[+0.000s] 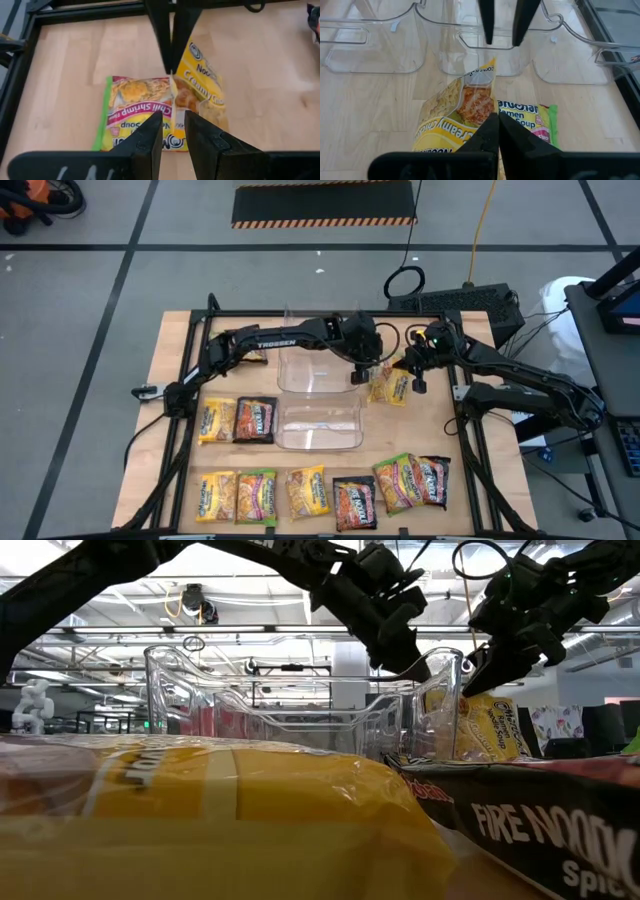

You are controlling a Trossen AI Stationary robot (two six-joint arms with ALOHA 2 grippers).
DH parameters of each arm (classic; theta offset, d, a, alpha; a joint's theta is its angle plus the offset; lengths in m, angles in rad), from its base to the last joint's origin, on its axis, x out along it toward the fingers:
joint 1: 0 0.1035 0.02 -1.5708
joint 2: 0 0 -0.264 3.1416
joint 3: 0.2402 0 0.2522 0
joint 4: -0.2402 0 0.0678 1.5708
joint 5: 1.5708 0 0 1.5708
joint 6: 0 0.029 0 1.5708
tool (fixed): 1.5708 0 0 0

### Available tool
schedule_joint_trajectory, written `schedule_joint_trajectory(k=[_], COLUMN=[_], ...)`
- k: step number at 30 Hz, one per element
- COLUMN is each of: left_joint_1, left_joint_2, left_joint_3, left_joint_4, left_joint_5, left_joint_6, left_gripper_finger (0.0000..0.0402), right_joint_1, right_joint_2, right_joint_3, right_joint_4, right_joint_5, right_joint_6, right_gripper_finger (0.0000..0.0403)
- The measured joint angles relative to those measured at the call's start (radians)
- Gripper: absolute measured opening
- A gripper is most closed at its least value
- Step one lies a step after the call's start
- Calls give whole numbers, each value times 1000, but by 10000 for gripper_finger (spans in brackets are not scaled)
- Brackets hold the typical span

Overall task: Sort Maruchan noodles
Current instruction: Put the yellow noodle pack into the bottom transparent bin

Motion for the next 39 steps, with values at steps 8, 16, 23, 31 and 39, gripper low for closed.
schedule_joint_trajectory(k=[8, 16, 23, 31, 39], left_joint_1=[-2, -17, -15, -15, -17], left_joint_2=[36, 57, 56, 55, 55], left_joint_3=[1, 1, 1, 1, 1], left_joint_4=[5, 39, 44, 51, 51], left_joint_5=[-1, 2, 2, -1, -2], left_joint_6=[-6, -16, -17, -19, -4], left_gripper_finger=[88, 88, 88, 85, 29], right_joint_1=[0, 0, 0, 0, 0], right_joint_2=[0, -1, -8, -8, -8], right_joint_3=[0, 0, 0, 0, 0], right_joint_4=[1, 2, 2, 2, 2], right_joint_5=[0, 0, 0, 0, 0], right_joint_6=[0, 0, 0, 0, 0], right_gripper_finger=[0, 0, 0, 0, 0])
